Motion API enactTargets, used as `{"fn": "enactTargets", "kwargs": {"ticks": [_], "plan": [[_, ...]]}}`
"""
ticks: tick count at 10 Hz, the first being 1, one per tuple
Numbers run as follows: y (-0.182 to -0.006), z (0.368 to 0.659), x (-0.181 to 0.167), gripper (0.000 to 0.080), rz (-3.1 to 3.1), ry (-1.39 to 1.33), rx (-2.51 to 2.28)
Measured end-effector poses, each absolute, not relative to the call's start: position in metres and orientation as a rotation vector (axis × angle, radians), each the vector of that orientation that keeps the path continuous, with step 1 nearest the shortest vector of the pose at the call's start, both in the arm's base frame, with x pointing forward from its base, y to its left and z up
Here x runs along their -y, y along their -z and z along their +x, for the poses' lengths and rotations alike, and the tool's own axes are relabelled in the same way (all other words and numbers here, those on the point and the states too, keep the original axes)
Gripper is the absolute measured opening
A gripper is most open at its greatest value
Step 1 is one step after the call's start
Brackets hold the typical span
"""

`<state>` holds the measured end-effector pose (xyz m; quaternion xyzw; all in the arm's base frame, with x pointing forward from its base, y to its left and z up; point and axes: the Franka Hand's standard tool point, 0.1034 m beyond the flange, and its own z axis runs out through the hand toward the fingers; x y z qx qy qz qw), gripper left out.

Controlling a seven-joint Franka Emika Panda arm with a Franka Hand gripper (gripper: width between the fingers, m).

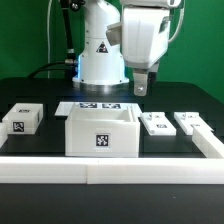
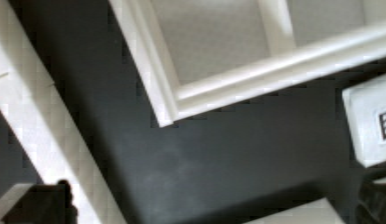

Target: Assemble cabinet

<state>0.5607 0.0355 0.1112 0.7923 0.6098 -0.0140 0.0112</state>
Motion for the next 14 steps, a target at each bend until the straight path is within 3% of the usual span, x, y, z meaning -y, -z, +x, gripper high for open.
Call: {"fn": "enactTargets", "kwargs": {"ticks": [6,14], "plan": [[-0.104,0.558,-0.027,0.0798,2.368,0.042,-2.012],[-0.081,0.493,-0.013,0.0798,2.335,0.05,-2.077]]}}
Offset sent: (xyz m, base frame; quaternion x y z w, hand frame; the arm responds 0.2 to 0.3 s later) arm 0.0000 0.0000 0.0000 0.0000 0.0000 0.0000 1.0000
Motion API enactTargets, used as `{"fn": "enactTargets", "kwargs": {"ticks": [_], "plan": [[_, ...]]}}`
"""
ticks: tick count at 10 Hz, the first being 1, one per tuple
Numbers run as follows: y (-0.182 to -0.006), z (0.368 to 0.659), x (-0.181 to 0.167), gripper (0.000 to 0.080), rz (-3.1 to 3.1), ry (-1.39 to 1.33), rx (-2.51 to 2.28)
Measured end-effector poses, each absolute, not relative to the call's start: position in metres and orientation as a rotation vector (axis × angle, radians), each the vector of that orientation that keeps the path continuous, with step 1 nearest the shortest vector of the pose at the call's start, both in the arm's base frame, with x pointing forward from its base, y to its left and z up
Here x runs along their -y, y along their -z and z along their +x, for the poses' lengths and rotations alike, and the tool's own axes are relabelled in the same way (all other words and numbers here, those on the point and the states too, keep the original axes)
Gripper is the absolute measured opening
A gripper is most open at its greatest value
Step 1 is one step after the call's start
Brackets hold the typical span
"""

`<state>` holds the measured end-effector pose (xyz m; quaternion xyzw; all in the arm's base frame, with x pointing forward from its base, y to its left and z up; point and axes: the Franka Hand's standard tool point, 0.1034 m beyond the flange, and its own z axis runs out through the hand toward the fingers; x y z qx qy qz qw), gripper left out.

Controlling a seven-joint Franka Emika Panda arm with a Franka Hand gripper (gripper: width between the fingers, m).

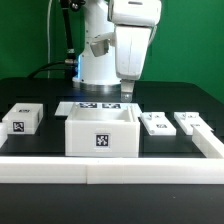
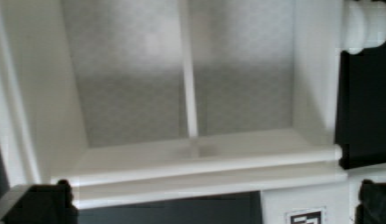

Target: Assemble cabinet

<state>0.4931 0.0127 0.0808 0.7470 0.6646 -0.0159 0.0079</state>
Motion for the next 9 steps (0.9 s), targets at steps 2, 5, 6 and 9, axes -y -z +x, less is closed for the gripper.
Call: {"fn": "enactTargets", "kwargs": {"ticks": [2,5,6,9], "plan": [[-0.072,0.464,-0.007,0.0798,2.282,0.008,-2.122],[-0.057,0.436,-0.002,0.0798,2.298,0.02,-2.13],[-0.054,0.431,-0.002,0.0798,2.304,0.032,-2.135],[-0.039,0.431,-0.008,0.0798,2.322,0.052,-2.145]]}}
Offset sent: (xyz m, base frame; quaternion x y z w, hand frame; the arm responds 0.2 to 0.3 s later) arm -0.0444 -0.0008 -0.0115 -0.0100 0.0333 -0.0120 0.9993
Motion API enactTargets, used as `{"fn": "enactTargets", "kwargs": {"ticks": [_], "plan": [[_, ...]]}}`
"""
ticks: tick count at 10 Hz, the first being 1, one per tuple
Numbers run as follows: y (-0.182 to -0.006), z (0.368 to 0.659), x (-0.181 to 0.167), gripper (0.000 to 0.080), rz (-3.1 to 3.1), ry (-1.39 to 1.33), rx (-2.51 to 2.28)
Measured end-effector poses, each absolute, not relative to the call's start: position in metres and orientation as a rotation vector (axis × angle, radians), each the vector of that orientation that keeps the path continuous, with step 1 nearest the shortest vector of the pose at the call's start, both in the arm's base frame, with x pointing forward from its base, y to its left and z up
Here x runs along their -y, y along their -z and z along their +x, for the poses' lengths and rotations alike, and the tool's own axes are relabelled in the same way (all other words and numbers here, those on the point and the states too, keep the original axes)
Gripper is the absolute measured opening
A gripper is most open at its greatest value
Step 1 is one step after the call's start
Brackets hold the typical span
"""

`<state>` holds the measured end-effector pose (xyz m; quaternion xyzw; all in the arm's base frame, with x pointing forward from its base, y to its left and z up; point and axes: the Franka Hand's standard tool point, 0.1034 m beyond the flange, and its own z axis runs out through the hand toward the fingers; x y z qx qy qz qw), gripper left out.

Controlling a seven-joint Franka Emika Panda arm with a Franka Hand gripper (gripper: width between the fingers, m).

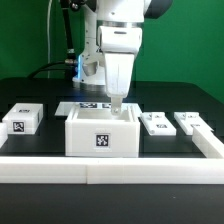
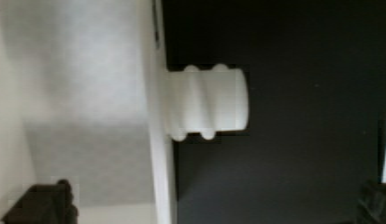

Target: Assemble cabinet

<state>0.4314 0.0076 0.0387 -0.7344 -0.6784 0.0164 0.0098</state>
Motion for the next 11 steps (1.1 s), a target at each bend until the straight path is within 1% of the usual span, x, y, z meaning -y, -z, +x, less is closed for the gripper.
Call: {"fn": "enactTargets", "kwargs": {"ticks": [3,6,8,9,10,11], "plan": [[-0.018,0.424,-0.01,0.0798,-2.278,-0.065,2.101],[-0.019,0.425,-0.01,0.0786,-2.286,-0.064,2.093],[-0.018,0.424,-0.01,0.0433,-2.287,-0.066,2.092],[-0.018,0.424,-0.01,0.0299,-2.287,-0.066,2.092],[-0.018,0.424,-0.01,0.0299,-2.287,-0.066,2.091],[-0.018,0.424,-0.01,0.0114,-2.287,-0.066,2.091]]}}
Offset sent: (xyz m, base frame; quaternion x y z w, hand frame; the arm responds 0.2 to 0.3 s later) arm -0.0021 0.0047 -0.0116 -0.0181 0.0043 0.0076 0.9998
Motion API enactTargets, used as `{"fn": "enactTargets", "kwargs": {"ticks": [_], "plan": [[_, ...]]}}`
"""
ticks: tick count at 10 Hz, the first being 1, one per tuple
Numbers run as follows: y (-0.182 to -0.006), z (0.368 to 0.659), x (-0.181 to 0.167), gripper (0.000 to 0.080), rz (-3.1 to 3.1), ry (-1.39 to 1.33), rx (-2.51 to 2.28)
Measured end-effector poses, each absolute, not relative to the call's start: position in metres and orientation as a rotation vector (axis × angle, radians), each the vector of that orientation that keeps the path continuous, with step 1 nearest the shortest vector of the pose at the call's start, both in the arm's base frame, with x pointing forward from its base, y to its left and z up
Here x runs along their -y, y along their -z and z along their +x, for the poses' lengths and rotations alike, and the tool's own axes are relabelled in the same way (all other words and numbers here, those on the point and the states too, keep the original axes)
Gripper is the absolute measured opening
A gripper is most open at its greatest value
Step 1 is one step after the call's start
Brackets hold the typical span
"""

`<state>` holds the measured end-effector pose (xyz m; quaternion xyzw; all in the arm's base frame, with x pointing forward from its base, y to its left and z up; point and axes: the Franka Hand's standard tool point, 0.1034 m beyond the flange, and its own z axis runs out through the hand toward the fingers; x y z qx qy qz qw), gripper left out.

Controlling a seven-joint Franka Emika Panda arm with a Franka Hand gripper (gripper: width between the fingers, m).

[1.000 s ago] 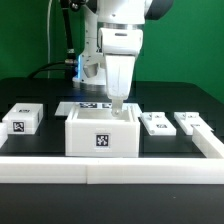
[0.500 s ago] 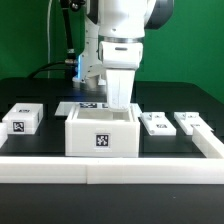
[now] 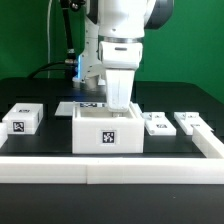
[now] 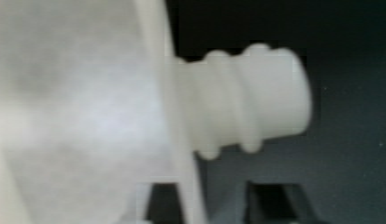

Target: Assemble cabinet

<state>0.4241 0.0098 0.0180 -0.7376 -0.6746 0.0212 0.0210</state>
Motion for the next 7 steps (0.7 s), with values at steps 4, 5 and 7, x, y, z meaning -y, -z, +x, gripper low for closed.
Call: {"fn": "enactTargets", "kwargs": {"ticks": [4,5,7], "plan": [[-0.0187,0.4256,-0.0095,0.0038,-2.291,-0.058,2.093],[-0.0187,0.4256,-0.0095,0.0038,-2.291,-0.058,2.093],[-0.0189,0.4277,-0.0087,0.0038,-2.281,-0.06,2.104]]}}
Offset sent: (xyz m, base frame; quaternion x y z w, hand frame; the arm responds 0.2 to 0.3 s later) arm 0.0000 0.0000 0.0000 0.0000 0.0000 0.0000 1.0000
